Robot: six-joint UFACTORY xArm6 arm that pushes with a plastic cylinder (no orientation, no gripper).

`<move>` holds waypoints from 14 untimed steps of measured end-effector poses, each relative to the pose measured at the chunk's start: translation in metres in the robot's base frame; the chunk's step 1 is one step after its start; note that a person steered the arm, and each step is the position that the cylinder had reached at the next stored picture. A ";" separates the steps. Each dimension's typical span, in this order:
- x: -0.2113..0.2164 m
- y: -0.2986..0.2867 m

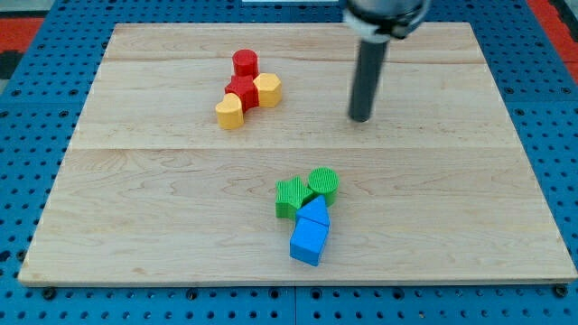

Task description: Move the yellow hexagon horizontal to the red star

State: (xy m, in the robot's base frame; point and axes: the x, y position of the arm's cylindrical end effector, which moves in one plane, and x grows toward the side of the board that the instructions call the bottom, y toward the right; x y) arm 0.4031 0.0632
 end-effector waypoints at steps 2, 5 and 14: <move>-0.045 -0.086; -0.037 -0.078; -0.037 -0.008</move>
State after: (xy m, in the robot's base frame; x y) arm 0.3663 0.0548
